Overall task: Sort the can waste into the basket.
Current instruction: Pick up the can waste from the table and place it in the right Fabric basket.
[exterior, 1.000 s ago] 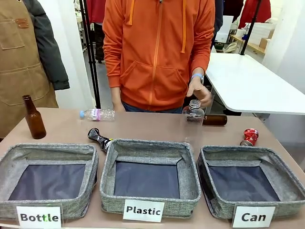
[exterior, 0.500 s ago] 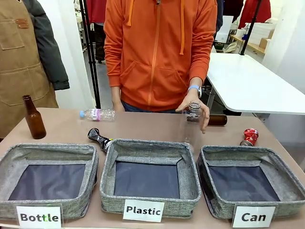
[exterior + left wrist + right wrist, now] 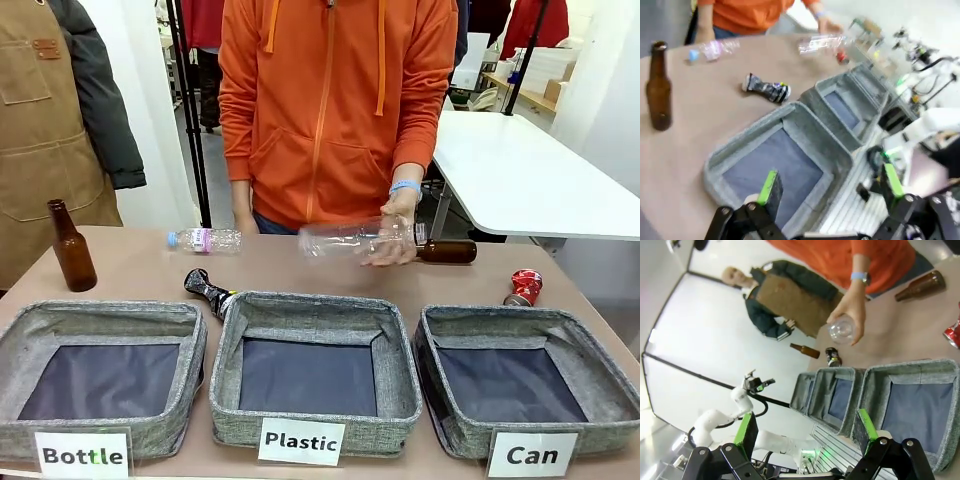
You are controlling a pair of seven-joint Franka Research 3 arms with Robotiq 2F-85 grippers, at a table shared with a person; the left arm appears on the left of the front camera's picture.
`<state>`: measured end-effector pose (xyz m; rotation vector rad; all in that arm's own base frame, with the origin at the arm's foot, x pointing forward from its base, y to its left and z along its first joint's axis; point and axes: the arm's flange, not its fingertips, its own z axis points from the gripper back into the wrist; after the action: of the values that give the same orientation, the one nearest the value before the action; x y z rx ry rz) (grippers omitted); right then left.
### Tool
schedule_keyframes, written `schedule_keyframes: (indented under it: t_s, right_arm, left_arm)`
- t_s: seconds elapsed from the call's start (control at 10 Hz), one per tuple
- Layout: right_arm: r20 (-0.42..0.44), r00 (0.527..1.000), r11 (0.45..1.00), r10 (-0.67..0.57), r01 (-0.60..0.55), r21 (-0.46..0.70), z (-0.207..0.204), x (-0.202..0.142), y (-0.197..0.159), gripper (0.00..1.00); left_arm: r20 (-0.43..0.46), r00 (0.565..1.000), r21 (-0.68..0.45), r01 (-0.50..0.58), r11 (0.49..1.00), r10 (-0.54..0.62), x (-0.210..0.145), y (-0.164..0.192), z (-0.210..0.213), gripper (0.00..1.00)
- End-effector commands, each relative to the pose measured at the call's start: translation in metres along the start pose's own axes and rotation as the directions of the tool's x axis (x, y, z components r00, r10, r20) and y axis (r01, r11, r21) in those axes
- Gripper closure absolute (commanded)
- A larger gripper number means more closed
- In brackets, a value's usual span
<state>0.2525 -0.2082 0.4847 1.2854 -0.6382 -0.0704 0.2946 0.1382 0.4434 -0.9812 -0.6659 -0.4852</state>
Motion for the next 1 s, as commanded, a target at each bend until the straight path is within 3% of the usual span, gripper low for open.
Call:
schedule_keyframes:
  t_s: [0.0,0.3,0.4,0.5,0.6,0.9]
  right_arm:
    - [0.014,0.999,0.999,0.029,-0.029,0.020,0.001,0.005,0.002,0.00]
    - [0.014,0.999,0.999,0.029,-0.029,0.020,0.001,0.005,0.002,0.00]
    - [0.014,0.999,0.999,0.029,-0.029,0.020,0.001,0.005,0.002,0.00]
    - [0.014,0.999,0.999,0.029,-0.029,0.020,0.001,0.005,0.002,0.00]
    - [0.014,0.999,0.999,0.029,-0.029,0.020,0.001,0.005,0.002,0.00]
    - [0.014,0.999,0.999,0.029,-0.029,0.020,0.001,0.005,0.002,0.00]
  left_arm:
    - [-0.155,0.988,0.124,0.025,0.992,-0.005,0.038,-0.018,-0.035,0.00]
    - [-0.284,0.959,0.175,0.050,0.983,0.002,0.089,-0.023,-0.091,0.00]
    - [-0.301,0.953,0.194,0.050,0.980,0.011,0.101,-0.022,-0.103,0.00]
    - [-0.262,0.964,0.207,0.017,0.978,0.038,0.118,-0.023,-0.116,0.00]
    - [-0.265,0.964,0.177,0.068,0.982,-0.019,0.093,-0.031,-0.102,0.00]
    - [-0.367,0.928,0.116,0.110,0.987,-0.060,0.110,-0.028,-0.130,0.00]
